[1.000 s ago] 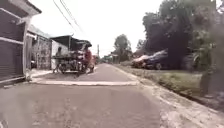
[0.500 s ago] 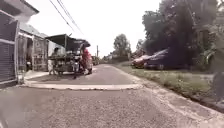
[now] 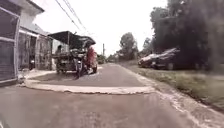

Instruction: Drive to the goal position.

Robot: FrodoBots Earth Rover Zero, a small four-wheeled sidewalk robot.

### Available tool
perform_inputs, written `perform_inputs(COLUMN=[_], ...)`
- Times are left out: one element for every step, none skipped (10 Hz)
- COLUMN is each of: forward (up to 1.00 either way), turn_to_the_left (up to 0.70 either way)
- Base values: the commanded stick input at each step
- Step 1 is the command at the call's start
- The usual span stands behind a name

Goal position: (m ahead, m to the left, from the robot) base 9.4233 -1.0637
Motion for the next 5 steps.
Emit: perform_inputs(forward=[0.7, 0.7, 0.7, 0.7, 0.7], turn_to_the_left=[0.0, 0.0, 0.0, 0.0, 0.0])
